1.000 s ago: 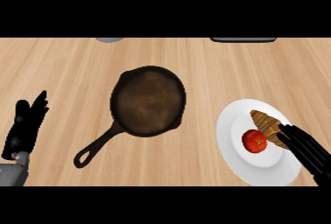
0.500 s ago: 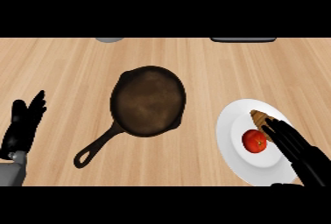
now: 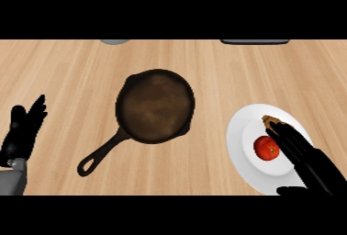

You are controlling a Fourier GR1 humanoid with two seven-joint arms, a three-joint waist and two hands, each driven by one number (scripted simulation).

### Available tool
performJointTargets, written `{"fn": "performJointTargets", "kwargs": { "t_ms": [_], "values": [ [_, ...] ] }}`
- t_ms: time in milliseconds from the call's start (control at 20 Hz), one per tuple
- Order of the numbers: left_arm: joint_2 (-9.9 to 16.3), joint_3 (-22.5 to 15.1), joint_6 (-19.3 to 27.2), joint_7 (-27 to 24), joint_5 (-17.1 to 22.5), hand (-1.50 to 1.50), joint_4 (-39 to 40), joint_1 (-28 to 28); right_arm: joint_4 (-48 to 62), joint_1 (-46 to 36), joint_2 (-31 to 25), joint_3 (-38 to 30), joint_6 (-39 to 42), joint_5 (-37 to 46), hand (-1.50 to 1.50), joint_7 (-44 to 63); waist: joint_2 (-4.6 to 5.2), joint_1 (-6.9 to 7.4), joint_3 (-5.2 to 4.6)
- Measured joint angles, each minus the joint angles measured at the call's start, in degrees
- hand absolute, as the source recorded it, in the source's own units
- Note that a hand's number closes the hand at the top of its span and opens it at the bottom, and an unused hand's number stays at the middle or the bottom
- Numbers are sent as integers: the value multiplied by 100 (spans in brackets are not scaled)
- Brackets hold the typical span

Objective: Pick the tomato from the plate and place it in the pan

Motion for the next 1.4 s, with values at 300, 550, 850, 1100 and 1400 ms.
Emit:
{"fn": "performJointTargets", "kwargs": {
  "t_ms": [300,550,850,1100,1400],
  "values": [
    [-114,135,-105,231,-166,0,-204,-4,292,-179,198,4,-64,220,-150,-50,0,2,0],
    [-293,204,-119,166,-336,0,-148,-32,491,-396,290,-43,81,350,-150,63,1,2,-1],
    [-396,317,-210,166,-467,0,-123,-90,1000,-778,368,-155,20,575,150,128,-16,5,-30],
    [-428,391,-272,166,-499,0,-278,53,1109,-843,335,-149,-414,873,150,-109,-30,0,-54],
    [-494,430,-302,246,-577,0,-366,73,1163,-866,395,-215,-802,1067,150,-227,-37,-13,-69]
  ]
}}
